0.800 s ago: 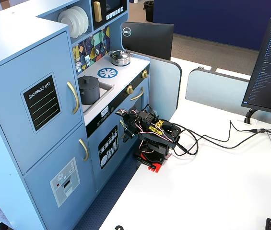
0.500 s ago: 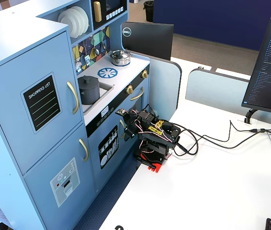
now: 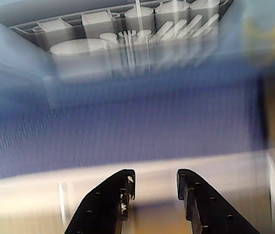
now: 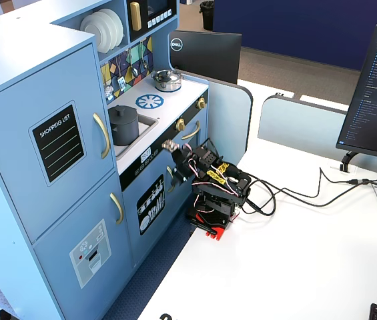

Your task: Take off the lid from the gray recipient and place it on the counter

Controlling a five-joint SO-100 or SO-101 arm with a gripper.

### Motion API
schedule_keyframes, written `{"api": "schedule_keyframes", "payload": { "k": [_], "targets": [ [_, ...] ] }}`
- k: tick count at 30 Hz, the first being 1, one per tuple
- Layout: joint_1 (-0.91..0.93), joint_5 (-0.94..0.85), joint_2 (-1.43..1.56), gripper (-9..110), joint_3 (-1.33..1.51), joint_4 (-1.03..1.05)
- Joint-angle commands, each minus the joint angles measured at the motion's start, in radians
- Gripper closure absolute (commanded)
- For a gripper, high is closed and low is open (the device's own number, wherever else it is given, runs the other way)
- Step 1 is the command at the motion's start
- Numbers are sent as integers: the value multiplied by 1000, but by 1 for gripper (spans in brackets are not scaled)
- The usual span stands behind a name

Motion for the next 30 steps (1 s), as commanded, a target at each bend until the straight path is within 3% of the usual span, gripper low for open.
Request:
{"api": "schedule_keyframes", "payload": {
  "k": [1,5,10,17,30],
  "targets": [
    [18,-29,-83,101,-216,-262],
    [-31,-14,-161,101,-353,-554],
    [-74,-58,-301,101,-520,-730],
    [-37,-75,-437,101,-614,-824],
    [21,-23,-640,76,-769,-911]
  ]
}}
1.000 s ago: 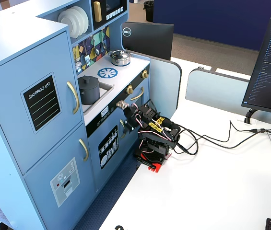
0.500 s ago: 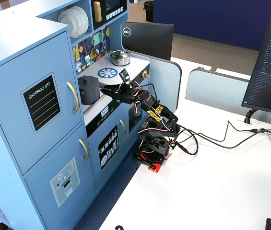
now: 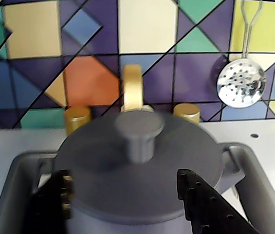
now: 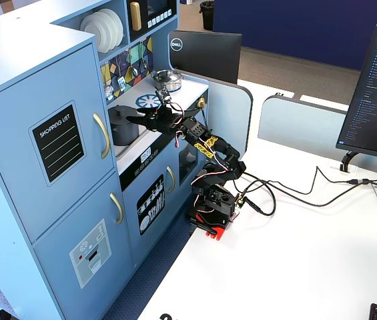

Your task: Take off the lid from the gray recipient and place it on the counter

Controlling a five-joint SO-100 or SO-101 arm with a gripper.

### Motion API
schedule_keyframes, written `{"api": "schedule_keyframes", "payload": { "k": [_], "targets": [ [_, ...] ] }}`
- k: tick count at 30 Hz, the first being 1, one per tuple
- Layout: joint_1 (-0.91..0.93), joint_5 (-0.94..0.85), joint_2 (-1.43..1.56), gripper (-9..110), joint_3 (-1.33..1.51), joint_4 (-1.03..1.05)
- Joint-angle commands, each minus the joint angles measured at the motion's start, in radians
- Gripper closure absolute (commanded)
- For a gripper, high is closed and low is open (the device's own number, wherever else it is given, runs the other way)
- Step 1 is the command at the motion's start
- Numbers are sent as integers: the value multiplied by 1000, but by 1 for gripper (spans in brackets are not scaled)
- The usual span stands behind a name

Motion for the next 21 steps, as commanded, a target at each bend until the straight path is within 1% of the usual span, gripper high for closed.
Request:
{"api": "schedule_keyframes", "payload": {
  "k": [1,5,10,21],
  "targets": [
    [15,21,-44,76,-81,-64],
    [23,38,-81,74,-83,-132],
    [17,31,-132,75,-83,-213],
    [9,6,-213,78,-86,-278]
  ]
}}
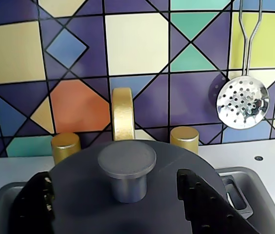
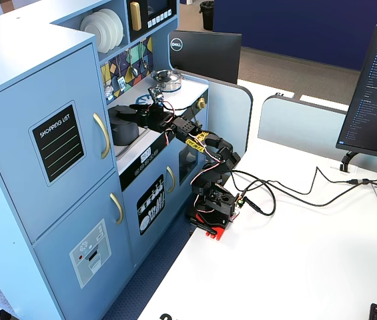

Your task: Take off the lid from the gray recipient and place it on the counter

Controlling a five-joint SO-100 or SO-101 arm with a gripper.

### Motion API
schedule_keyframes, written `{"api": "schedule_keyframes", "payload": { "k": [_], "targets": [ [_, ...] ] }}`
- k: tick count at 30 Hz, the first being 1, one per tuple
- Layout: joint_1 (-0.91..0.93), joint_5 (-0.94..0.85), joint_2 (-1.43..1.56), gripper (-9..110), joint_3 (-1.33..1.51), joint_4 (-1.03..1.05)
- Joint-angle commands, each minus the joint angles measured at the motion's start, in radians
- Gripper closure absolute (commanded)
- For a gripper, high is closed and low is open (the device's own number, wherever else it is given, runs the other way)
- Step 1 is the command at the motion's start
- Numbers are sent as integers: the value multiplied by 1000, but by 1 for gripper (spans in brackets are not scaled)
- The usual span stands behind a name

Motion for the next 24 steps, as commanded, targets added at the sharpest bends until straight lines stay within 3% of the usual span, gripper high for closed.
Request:
{"api": "schedule_keyframes", "payload": {
  "k": [1,24],
  "targets": [
    [-3,-11,-20,78,-72,-46],
    [-6,-41,-238,83,-187,-106]
  ]
}}
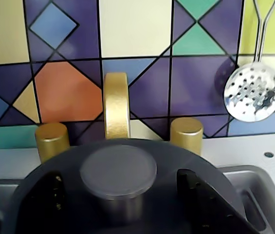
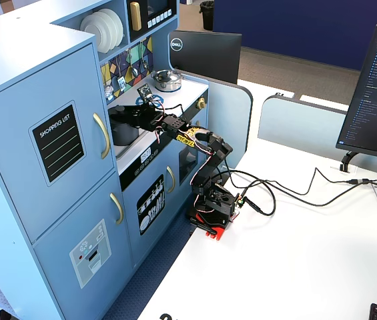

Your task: Take off the lid from the gray recipient and place it on the counter

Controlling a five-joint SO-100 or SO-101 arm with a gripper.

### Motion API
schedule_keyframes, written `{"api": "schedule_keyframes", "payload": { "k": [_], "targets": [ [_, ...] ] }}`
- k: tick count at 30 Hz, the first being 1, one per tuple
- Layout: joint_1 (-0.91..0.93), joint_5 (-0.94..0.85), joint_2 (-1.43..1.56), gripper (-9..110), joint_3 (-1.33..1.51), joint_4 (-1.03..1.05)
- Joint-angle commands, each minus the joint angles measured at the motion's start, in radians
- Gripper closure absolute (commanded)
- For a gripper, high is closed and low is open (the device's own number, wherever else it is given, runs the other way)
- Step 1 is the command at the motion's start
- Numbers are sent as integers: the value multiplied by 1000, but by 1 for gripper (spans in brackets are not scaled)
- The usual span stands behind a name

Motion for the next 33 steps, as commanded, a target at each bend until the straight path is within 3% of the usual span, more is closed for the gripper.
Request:
{"api": "schedule_keyframes", "payload": {
  "k": [1,4,22,33],
  "targets": [
    [-8,-17,-8,87,-66,-38],
    [-12,-17,-11,102,-63,-38],
    [-21,-48,8,102,-210,-38],
    [232,-2,77,102,-186,-2]
  ]
}}
